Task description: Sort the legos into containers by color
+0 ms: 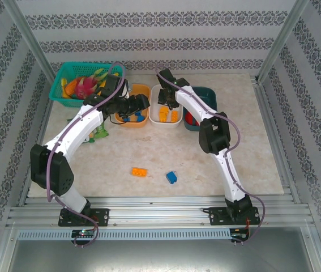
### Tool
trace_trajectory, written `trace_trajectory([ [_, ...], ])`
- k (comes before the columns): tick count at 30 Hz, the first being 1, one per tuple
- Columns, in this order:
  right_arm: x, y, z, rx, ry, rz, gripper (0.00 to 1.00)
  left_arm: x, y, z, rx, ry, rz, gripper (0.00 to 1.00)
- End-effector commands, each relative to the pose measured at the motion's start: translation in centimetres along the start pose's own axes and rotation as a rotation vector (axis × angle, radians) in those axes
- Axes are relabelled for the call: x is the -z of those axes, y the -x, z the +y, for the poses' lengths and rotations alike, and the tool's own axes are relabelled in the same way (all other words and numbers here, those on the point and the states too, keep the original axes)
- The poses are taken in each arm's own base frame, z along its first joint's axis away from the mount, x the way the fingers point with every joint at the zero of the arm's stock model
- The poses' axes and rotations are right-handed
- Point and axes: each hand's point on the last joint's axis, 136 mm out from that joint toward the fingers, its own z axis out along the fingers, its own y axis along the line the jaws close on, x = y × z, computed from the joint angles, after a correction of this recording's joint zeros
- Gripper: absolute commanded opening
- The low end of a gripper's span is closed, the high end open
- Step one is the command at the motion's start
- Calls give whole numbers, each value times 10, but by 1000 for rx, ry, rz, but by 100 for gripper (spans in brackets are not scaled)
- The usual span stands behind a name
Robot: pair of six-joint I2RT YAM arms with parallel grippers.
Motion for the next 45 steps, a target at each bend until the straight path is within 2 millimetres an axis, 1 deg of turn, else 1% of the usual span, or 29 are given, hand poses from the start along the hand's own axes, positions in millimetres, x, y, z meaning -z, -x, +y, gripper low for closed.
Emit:
trace_trajectory([
  [1,-11,0,2,-20,24,30,35,4,14,-5,-25,-9,-36,73],
  [5,-24,-2,1,-53,41,56,36,0,13,-4,-23,-9,-24,73],
  [8,-27,-3,3,-78,58,72,40,-2,8,-3,-30,-9,-2,73],
  [10,-25,-3,2,-91,60,80,46,-2,1,-1,-48,3,22,73],
  [13,-15,-1,2,-99,64,85,56,0,-10,5,-68,24,55,73],
  [16,6,6,5,-102,79,64,62,5,-22,9,-93,36,80,73],
  [20,43,21,12,-90,126,15,63,11,-40,14,-112,50,118,73],
  [23,81,30,13,-70,154,-26,62,14,-55,15,-100,52,144,73],
  [26,116,24,12,-37,181,-51,62,16,-70,13,-69,52,176,74],
  [29,148,1,6,20,204,-72,62,14,-87,9,-30,49,215,74],
  [30,157,-12,2,39,214,-74,62,13,-93,7,-22,48,228,74],
  [32,172,-38,-5,70,240,-74,62,9,-106,7,-5,50,256,74],
  [35,193,-82,-21,110,271,-57,62,2,-129,10,69,34,301,74],
  [37,208,-114,-35,139,265,-28,62,-2,-143,8,84,39,320,74],
  [40,230,-155,-49,186,283,18,62,-6,-163,14,94,118,348,74],
  [45,252,-215,-81,184,337,109,61,-16,-197,27,179,254,362,75],
])
